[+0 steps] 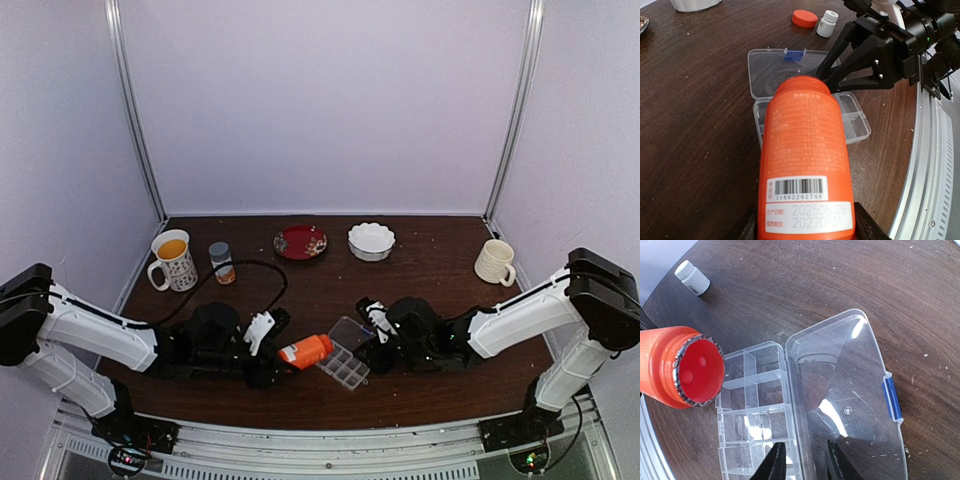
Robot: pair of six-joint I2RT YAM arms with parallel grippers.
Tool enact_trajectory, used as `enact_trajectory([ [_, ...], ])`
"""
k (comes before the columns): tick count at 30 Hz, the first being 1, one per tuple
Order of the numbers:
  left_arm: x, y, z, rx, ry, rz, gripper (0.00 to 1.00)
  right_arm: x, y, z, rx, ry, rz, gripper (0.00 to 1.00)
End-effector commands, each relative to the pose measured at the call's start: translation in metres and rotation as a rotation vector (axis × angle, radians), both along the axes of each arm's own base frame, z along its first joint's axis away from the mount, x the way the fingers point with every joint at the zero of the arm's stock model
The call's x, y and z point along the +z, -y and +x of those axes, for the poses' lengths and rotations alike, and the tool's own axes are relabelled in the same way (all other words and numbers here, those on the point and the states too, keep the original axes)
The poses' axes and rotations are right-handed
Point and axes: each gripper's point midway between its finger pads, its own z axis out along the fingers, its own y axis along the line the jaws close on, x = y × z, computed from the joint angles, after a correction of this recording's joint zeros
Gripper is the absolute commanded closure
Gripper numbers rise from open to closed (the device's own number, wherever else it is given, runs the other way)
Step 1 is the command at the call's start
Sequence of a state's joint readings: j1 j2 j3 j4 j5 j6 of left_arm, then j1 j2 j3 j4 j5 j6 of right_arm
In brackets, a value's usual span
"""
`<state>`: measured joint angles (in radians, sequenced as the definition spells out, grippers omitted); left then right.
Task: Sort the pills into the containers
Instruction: Pour the pill into the compartment of the pill container.
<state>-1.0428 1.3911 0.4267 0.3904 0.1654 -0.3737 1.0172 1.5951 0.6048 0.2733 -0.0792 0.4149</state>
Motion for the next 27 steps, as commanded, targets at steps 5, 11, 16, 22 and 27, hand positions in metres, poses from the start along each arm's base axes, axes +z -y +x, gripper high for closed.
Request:
enact_trajectory([
  [5,0.018,0.004,0.012,0.062,0.022,-0.022,1.00,0.005,-0.007,0.005,-0.009,0.025,0.005,0.71],
  [11,0.026,0.001,0.014,0.083,0.030,-0.032,1.00,0.004,-0.008,0.006,-0.006,0.021,0.001,0.71],
  [16,0.031,0.007,0.013,0.063,0.024,-0.040,1.00,0.003,-0.009,0.006,-0.003,0.019,-0.004,0.71],
  [22,0.042,0.007,0.015,0.061,0.041,-0.027,1.00,0.003,-0.008,0.006,-0.007,0.021,-0.004,0.71],
  [27,0.029,0.005,0.018,0.083,0.021,0.031,1.00,0.003,-0.008,0.006,-0.007,0.020,-0.005,0.71],
])
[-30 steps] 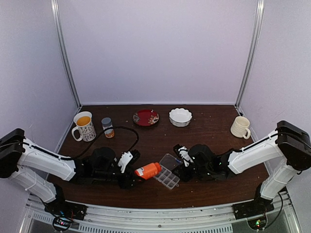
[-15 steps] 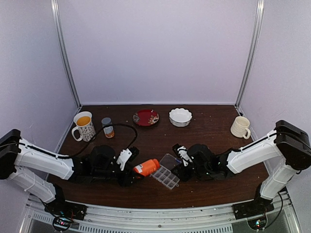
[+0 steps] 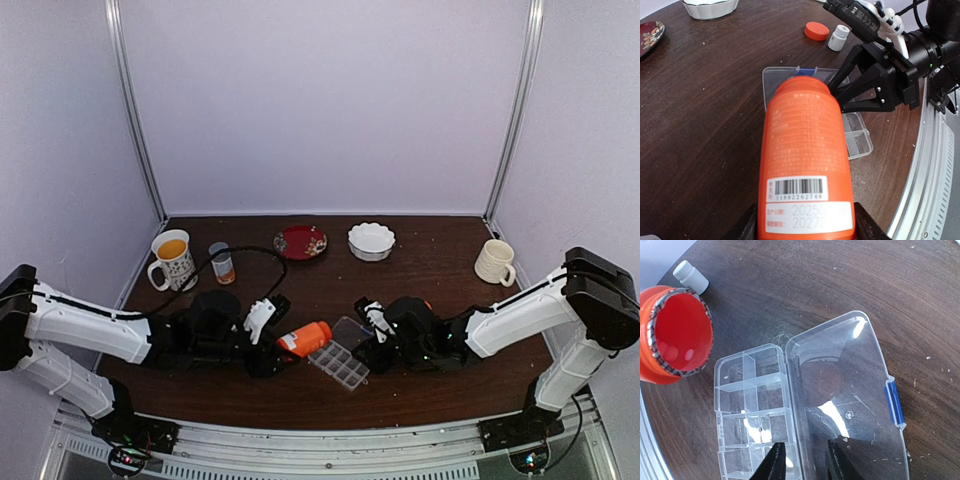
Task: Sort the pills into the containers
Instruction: Pour the pill into the compartment of the pill container.
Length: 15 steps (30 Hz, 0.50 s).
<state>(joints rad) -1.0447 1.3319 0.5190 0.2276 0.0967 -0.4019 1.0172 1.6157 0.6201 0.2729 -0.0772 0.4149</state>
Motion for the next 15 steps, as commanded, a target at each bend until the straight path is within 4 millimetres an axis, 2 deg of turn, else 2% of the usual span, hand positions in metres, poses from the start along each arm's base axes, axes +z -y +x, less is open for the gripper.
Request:
enact_trajectory([
  [1,0.002,0.004,0.005,0.017,0.006,0.023,1.00,0.005,-0.006,0.004,-0.004,0.022,0.000,0.71],
  [9,-0.018,0.012,0.006,0.008,-0.055,0.085,1.00,0.005,-0.005,0.004,-0.006,0.020,0.000,0.71],
  [15,-0.004,0.013,0.009,0.016,-0.040,0.068,1.00,0.004,-0.004,0.003,-0.007,0.020,-0.002,0.71],
])
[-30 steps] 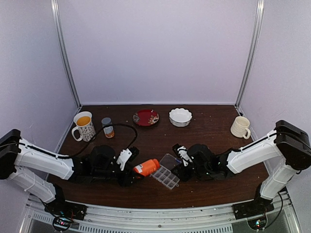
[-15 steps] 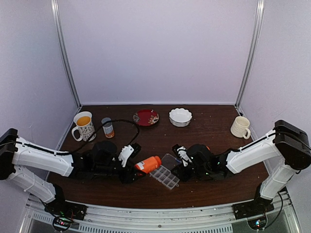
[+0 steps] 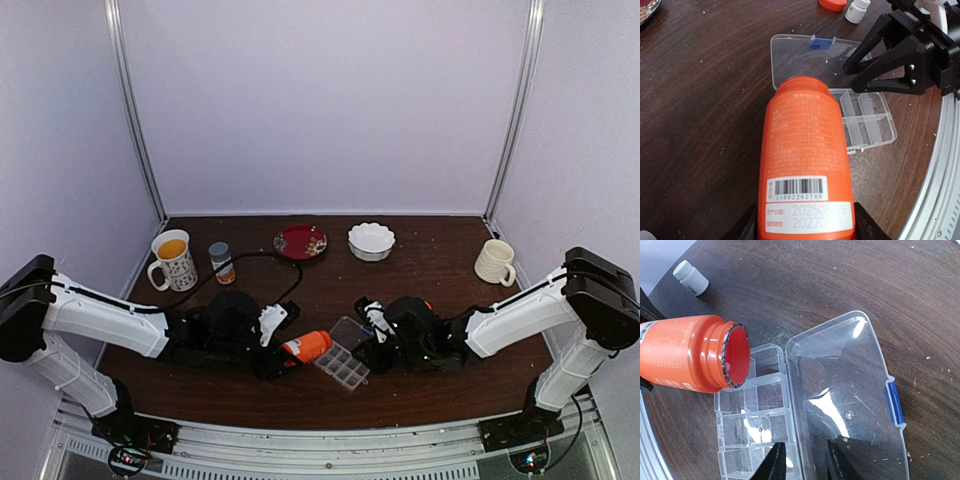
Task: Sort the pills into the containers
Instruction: Pour the pill into the compartment of the pill container.
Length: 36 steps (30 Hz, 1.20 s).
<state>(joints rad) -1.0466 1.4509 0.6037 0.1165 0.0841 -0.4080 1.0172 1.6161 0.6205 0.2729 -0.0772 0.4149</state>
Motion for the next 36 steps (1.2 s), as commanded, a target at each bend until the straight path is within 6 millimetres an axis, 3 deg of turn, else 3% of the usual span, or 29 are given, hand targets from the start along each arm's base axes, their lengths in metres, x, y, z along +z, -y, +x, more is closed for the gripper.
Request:
enact_trajectory([
  [1,0.029,0.010,0.005,0.004,0.036,-0.064,1.00,0.004,-0.004,0.003,-0.007,0.021,-0.001,0.71],
  [6,0.034,0.008,0.005,0.003,0.046,-0.071,1.00,0.004,-0.004,0.003,-0.006,0.020,0.001,0.71],
  [12,-0.004,0.008,0.001,0.003,-0.035,0.018,1.00,0.003,-0.006,0.003,0.001,0.015,-0.005,0.71],
  [14,-0.006,0.012,-0.001,-0.012,-0.057,0.030,1.00,0.003,-0.006,0.003,0.001,0.016,-0.007,0.71],
  [22,0.030,0.015,0.006,-0.008,0.008,-0.015,1.00,0.003,-0.006,0.003,-0.002,0.015,-0.005,0.71],
  [26,0.034,0.011,0.005,-0.004,0.009,-0.006,1.00,0.003,-0.007,0.003,0.000,0.015,-0.007,0.71],
  [33,-0.001,0.016,0.003,-0.013,-0.053,0.044,1.00,0.002,-0.007,0.003,0.005,0.011,-0.010,0.71],
  [36,0.000,0.016,0.002,-0.014,-0.073,0.065,1.00,0.001,-0.007,0.003,0.003,0.010,-0.011,0.71],
])
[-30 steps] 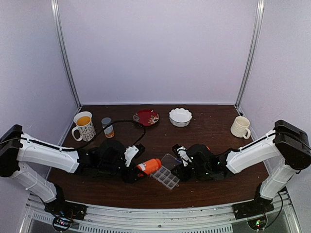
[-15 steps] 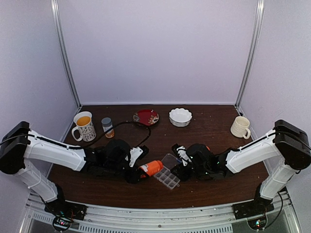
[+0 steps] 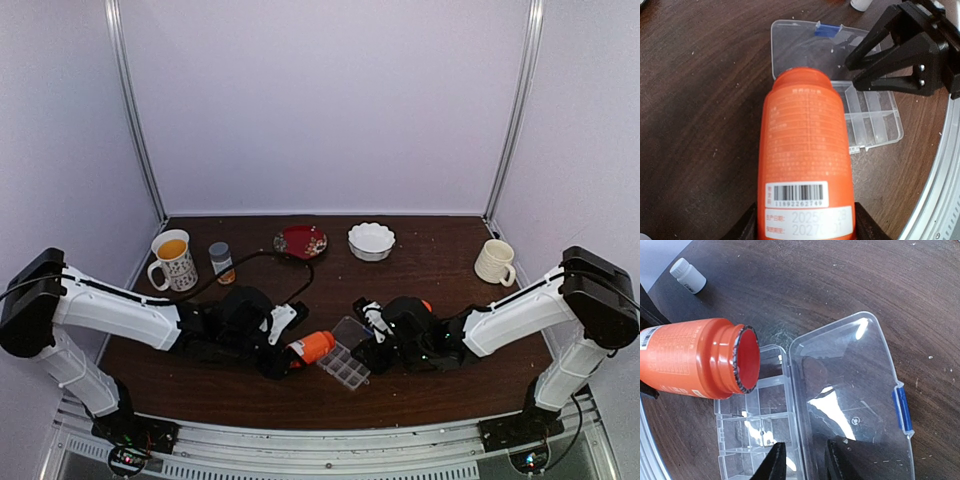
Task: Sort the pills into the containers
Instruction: Pour the pill into the compartment of the pill container.
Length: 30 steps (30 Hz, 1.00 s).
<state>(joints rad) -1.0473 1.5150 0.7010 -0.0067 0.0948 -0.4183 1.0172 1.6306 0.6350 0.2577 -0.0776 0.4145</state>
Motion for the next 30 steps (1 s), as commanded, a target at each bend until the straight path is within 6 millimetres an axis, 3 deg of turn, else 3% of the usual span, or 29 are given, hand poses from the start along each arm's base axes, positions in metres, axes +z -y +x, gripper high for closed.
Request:
enact_trajectory([
  [1,0.013,0.009,0.001,-0.011,-0.007,-0.009,1.00,0.005,-0.006,0.002,0.002,0.019,0.004,0.71],
  [8,0.045,0.004,0.007,0.001,0.039,0.003,1.00,0.004,-0.006,0.002,0.002,0.018,0.002,0.72],
  [11,0.043,0.005,0.006,0.000,0.038,-0.010,1.00,0.005,-0.006,0.003,0.002,0.019,0.003,0.72],
  [15,0.021,0.005,0.001,-0.008,-0.012,0.025,1.00,0.004,-0.006,0.003,0.003,0.018,0.001,0.72],
  [18,0.016,0.005,-0.001,-0.010,-0.039,0.050,1.00,0.004,-0.006,0.002,0.003,0.018,0.000,0.72],
  [21,0.022,0.001,0.001,-0.001,-0.032,0.073,1.00,0.004,-0.006,0.003,0.002,0.018,0.003,0.72],
  [27,0.054,0.001,0.005,0.011,0.008,0.037,1.00,0.006,-0.005,0.002,-0.001,0.020,0.007,0.72],
  [30,0.054,0.000,0.005,0.012,0.017,0.033,1.00,0.005,-0.006,0.002,0.000,0.017,0.005,0.72],
])
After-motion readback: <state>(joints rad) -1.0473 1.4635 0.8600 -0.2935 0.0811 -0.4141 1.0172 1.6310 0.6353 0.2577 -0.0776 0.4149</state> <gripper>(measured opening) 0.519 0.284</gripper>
